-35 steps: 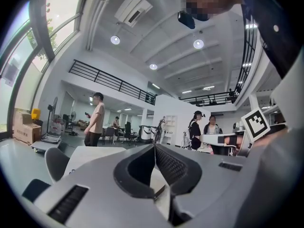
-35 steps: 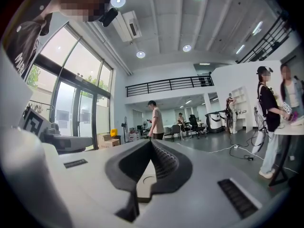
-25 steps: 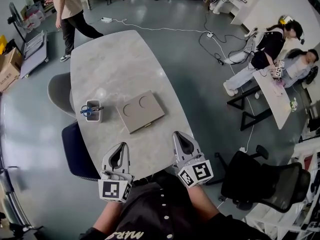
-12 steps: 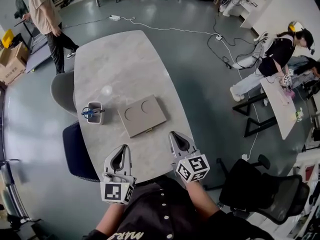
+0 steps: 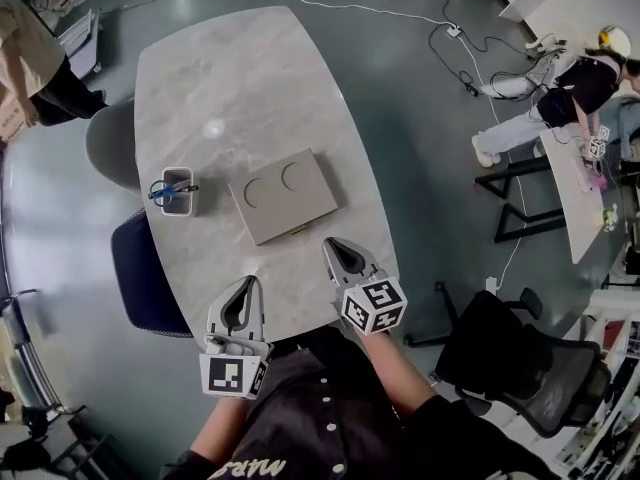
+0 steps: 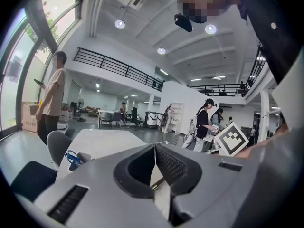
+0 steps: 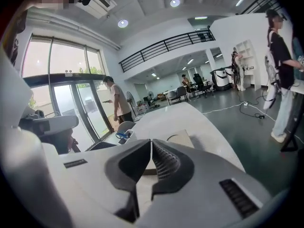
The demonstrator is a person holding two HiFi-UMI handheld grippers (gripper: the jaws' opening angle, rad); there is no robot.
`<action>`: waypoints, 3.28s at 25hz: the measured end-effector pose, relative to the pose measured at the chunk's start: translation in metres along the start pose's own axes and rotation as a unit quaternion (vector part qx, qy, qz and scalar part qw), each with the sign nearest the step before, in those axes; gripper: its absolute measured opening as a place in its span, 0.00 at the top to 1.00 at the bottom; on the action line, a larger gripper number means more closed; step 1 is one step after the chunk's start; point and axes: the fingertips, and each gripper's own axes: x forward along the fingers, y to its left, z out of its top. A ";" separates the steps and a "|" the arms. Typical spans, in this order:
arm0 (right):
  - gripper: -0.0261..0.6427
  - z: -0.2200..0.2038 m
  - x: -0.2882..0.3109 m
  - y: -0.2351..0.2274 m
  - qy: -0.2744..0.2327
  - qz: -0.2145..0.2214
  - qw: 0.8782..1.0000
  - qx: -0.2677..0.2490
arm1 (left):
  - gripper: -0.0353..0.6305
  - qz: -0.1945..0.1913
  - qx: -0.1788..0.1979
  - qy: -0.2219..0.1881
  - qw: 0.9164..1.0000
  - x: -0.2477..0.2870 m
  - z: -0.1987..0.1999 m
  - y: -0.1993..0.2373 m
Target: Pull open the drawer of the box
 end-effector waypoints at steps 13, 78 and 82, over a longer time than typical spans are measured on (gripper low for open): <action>0.88 -0.090 0.067 -0.026 0.111 0.009 0.993 0.045 | 0.92 0.034 -0.037 0.073 0.996 0.017 -0.072 0.022; 0.92 -0.189 0.057 -0.053 0.095 0.014 0.863 0.496 | 0.92 0.080 -0.030 0.063 0.994 -0.002 -0.080 0.018; 0.92 -0.195 0.046 -0.051 0.095 0.009 0.862 0.498 | 0.92 0.077 -0.029 0.061 0.995 -0.006 -0.080 0.015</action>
